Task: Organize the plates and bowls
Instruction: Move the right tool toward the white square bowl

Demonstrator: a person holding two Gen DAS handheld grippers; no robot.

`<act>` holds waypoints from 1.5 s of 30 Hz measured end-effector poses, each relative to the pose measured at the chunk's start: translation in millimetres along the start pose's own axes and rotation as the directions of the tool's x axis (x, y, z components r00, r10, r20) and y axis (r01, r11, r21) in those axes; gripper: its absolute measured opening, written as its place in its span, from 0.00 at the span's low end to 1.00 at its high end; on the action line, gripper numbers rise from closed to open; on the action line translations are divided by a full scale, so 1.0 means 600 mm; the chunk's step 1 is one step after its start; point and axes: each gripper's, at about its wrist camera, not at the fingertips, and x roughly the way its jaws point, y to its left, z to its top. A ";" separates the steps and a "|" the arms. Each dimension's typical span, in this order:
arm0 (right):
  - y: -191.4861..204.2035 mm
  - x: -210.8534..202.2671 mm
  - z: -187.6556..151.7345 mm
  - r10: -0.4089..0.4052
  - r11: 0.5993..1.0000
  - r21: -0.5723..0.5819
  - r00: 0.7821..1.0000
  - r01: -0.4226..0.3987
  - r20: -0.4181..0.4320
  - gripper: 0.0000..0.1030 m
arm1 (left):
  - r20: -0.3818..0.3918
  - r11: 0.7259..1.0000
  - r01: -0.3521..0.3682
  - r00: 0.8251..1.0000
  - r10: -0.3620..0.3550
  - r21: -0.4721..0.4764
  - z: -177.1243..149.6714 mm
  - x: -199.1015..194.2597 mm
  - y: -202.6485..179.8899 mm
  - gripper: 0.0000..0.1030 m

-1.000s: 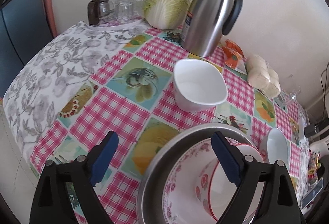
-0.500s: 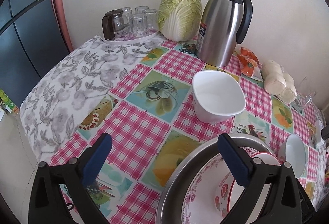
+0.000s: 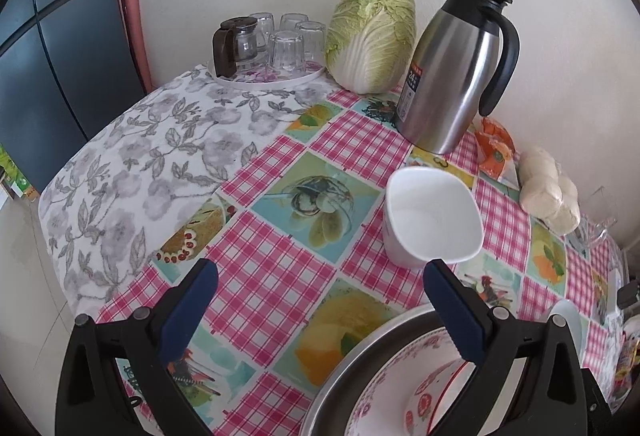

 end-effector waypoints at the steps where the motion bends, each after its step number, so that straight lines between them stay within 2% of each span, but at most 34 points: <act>1: 0.001 -0.002 0.007 0.001 1.000 0.002 1.000 -0.001 -0.001 1.00 | 0.001 1.000 0.001 1.000 -0.001 0.000 0.004 0.000 -0.002 0.99; 7: 0.020 -0.013 0.055 -0.018 0.999 -0.043 1.000 0.019 0.020 1.00 | 0.003 1.000 0.008 1.000 -0.008 -0.008 0.033 0.007 -0.015 0.99; 11: 0.025 -0.009 0.084 0.020 0.999 -0.033 1.000 -0.020 -0.008 1.00 | 0.007 1.000 0.026 1.000 -0.025 -0.008 0.051 0.012 -0.023 0.99; 14: 0.037 -0.004 0.102 -0.002 0.998 -0.065 1.000 0.001 -0.019 1.00 | 0.011 1.000 0.022 1.000 -0.022 -0.001 0.065 0.018 -0.028 0.99; 23: 0.080 0.017 0.156 -0.023 0.991 -0.135 0.999 0.017 -0.043 1.00 | -0.015 0.997 0.074 0.997 -0.074 -0.009 0.105 0.051 -0.033 0.99; 32: 0.110 0.056 0.189 -0.063 0.979 -0.197 0.994 0.045 -0.085 1.00 | -0.027 0.995 0.094 0.995 -0.096 -0.046 0.131 0.095 -0.034 0.99; 38: 0.135 0.094 0.215 -0.076 0.973 -0.225 0.993 0.053 -0.095 1.00 | -0.058 0.974 0.172 0.982 -0.182 -0.150 0.133 0.139 -0.013 0.99; 43: 0.167 0.140 0.214 -0.082 0.966 -0.255 0.987 0.045 -0.139 1.00 | -0.102 0.982 0.152 0.981 -0.164 -0.111 0.131 0.169 -0.013 0.99; 45: 0.176 0.159 0.207 -0.087 0.964 -0.263 0.984 0.043 -0.157 1.00 | -0.124 0.977 0.162 0.976 -0.180 -0.138 0.125 0.184 -0.006 0.99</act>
